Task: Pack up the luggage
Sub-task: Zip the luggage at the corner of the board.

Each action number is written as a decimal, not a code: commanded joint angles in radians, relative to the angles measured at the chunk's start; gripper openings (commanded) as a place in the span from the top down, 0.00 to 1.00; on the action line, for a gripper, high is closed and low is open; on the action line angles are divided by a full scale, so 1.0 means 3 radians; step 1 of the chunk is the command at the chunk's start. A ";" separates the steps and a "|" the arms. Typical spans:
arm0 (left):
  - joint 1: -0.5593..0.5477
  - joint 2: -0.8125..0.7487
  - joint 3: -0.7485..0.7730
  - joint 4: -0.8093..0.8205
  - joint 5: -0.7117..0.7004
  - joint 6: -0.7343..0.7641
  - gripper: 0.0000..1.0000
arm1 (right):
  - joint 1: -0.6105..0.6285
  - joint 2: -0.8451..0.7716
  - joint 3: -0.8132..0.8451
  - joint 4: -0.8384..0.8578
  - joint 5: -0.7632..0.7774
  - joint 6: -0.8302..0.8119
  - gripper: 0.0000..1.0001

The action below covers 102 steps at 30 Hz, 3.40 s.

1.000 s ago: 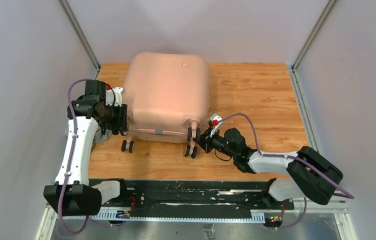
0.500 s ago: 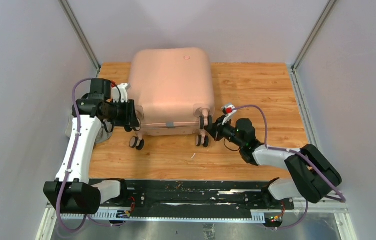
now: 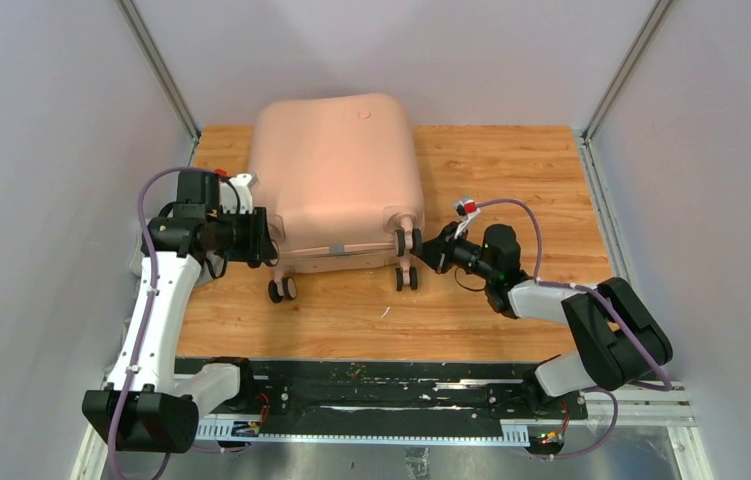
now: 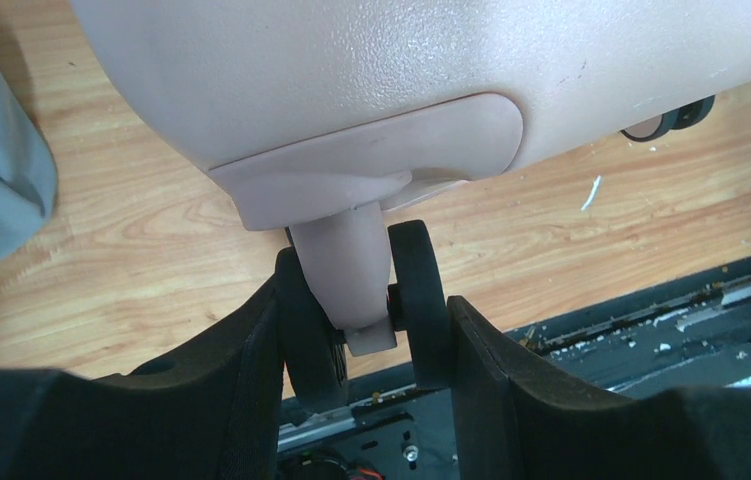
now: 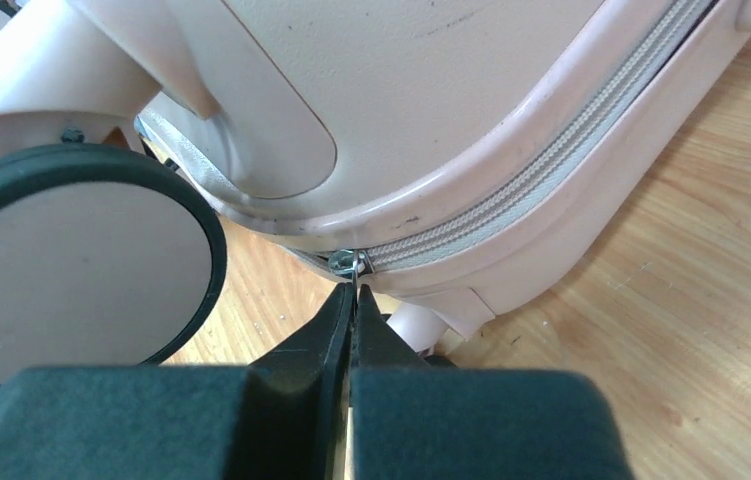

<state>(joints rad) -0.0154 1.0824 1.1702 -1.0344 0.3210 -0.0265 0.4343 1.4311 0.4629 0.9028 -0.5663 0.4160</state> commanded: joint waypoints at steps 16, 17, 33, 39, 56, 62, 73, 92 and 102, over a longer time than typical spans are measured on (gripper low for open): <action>-0.0142 -0.0484 -0.0187 0.0617 0.0842 -0.0209 1.00 | 0.1361 -0.1080 -0.0384 -0.0027 0.1616 -0.0818 1.00; -0.0157 -0.0492 -0.0226 0.0670 0.0849 -0.0264 1.00 | 0.1434 -0.0988 -0.0341 0.0038 0.1628 -0.0815 1.00; -0.0223 -0.0757 -0.0325 0.0775 0.0893 -0.0452 1.00 | 0.2277 0.0069 0.1005 -0.0096 0.1748 -0.1621 1.00; -0.0225 -0.0900 -0.0338 0.0769 0.0914 -0.0438 1.00 | 0.2169 0.0333 0.1117 -0.0205 0.1660 -0.1358 1.00; -0.0281 -0.0859 -0.0199 0.0620 0.0904 -0.0167 0.85 | 0.1528 -0.0313 0.0825 -0.1006 0.1827 -0.0627 0.67; -0.0281 -0.0779 -0.0185 0.0220 0.0712 0.0583 0.01 | 0.1258 -0.0563 0.0767 -0.1498 0.1883 -0.0413 0.54; -0.0281 -0.0279 -0.0357 0.0160 0.0584 0.0949 0.00 | 0.0629 -0.0208 0.1181 -0.1875 0.1436 -0.0507 0.56; -0.0731 -0.0291 -0.0069 0.0329 0.0653 0.1102 0.00 | 0.0125 -0.0244 0.0774 -0.1587 0.0822 -0.0523 0.33; -0.0789 -0.0444 0.0005 -0.0045 0.0358 0.3084 0.00 | 0.0007 0.0069 0.0823 -0.1302 0.0680 -0.0640 0.40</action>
<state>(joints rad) -0.2310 0.9501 1.1854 -1.0016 0.4850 0.5797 0.4751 1.4094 0.6674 0.4511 -0.3290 0.2462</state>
